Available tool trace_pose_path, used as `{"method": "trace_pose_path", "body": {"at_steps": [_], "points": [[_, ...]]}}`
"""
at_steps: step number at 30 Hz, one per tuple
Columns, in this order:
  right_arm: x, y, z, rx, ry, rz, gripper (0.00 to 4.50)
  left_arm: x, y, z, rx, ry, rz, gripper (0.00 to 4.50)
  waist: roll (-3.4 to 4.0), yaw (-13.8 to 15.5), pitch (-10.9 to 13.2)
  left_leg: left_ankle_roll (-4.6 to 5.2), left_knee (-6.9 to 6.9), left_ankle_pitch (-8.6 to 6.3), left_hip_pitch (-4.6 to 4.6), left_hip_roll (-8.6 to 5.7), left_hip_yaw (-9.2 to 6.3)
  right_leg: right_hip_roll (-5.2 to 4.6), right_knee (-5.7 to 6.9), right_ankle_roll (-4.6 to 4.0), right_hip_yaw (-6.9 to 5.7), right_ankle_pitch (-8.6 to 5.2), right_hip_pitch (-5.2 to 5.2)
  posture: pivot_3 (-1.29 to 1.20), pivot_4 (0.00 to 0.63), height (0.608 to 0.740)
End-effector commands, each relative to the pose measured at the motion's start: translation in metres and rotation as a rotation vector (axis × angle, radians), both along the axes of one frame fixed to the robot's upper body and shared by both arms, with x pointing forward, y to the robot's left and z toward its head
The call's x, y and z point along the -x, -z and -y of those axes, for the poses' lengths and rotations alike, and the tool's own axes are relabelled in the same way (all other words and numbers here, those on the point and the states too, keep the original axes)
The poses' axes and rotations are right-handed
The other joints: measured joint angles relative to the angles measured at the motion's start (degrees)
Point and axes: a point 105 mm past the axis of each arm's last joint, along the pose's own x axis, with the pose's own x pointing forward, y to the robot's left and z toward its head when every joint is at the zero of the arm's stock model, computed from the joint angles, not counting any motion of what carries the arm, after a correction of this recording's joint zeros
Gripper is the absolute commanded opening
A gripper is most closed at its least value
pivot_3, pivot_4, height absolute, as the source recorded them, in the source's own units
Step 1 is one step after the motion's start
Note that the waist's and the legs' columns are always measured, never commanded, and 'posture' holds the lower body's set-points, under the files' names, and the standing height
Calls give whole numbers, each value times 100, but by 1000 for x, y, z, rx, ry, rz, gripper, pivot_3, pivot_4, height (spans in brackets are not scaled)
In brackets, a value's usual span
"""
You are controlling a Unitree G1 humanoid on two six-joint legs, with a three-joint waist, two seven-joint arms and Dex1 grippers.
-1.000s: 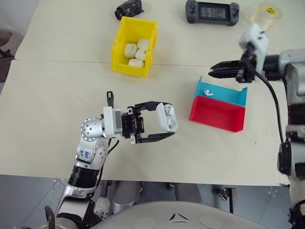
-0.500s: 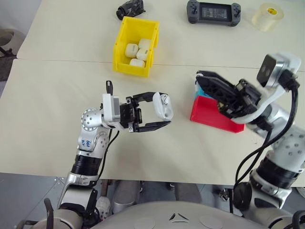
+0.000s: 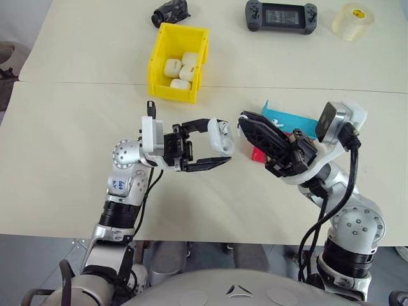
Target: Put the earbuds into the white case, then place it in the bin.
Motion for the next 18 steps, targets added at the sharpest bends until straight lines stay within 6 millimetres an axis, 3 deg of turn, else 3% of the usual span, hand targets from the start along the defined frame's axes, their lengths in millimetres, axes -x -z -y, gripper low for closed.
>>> {"method": "trace_pose_path", "body": {"at_steps": [1,8,18], "points": [[10,-7,-5,-14,-8,73,513,3,-13,1,33,18,30,2856,0,-20,0,0,0,0,0,0,0,0,-1,0,0,0,0,0,150,740],[15,-11,-13,-45,-16,106,513,1,-16,1,22,11,0,2856,0,-32,0,0,0,0,1,1,-1,0,0,0,0,0,0,0,150,740],[13,1,-17,-27,-9,99,513,1,-23,2,33,4,-3,2856,0,-30,0,0,0,0,1,1,-1,0,-2,0,1,0,1,0,150,740]]}}
